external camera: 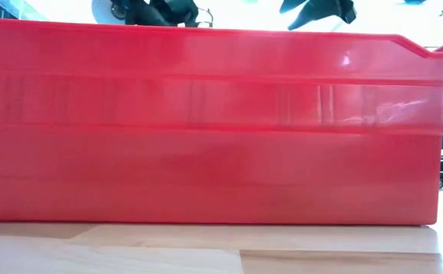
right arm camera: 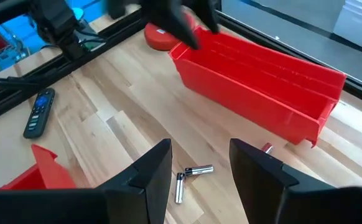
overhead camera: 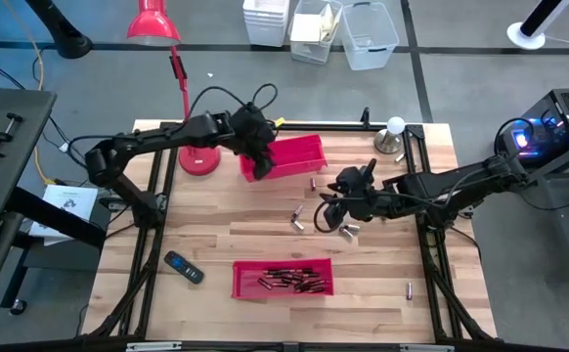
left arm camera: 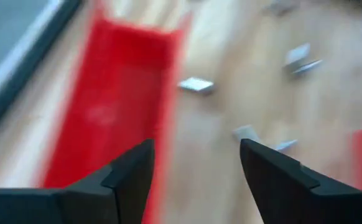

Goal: Sort batteries
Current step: Put the silver battery into the top red bin

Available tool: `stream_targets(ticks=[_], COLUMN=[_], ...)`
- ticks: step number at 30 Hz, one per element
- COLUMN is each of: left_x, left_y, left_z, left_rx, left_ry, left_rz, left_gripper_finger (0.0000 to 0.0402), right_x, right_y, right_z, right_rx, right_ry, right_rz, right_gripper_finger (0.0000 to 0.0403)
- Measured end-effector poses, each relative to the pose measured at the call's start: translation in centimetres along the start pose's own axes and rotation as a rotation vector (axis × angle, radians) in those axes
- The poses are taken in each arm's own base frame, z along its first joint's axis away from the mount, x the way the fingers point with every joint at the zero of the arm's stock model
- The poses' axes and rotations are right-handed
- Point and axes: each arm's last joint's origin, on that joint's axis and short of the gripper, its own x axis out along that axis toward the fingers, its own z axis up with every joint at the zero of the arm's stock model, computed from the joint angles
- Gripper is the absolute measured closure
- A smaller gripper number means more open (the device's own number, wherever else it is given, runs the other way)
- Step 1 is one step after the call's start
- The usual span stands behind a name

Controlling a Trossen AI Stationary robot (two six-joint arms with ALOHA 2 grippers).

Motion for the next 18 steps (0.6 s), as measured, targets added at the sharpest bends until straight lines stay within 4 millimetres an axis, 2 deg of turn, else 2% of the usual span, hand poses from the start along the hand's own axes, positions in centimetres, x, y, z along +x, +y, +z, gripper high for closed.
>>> stream_targets(ticks=[2,4,8,12,14,18], left_x=[0.1,0.9,3.1,5.4,6.7,10.4], left_y=[-1.6,-4.1,-9.5,-13.7,-14.4,-13.7], left_z=[-0.2,-1.1,-2.9,-3.1,-2.4,-1.4], left_rx=[-0.002,0.052,0.089,0.114,0.068,-0.108], left_ry=[-0.028,0.001,0.017,-0.088,-0.105,0.027], left_rz=[-0.110,-0.137,-0.032,0.080,0.089,0.025], left_gripper_finger=[0.0167,0.0166,0.0170,0.0172,0.0172,0.0173], right_x=[-0.1,-0.5,-1.7,-2.9,-3.4,-3.7], right_y=[0.0,-0.3,-1.1,-2.0,-2.3,-2.5], right_z=[0.0,0.2,0.6,1.2,1.4,1.5], right_rx=[0.010,0.014,0.073,0.114,0.122,0.126], right_ry=[-0.001,-0.002,-0.022,-0.079,-0.101,-0.111], right_rz=[0.001,0.009,0.008,-0.017,-0.020,-0.020], right_gripper_finger=[0.0247,0.0247,0.0247,0.0247,0.0247,0.0247])
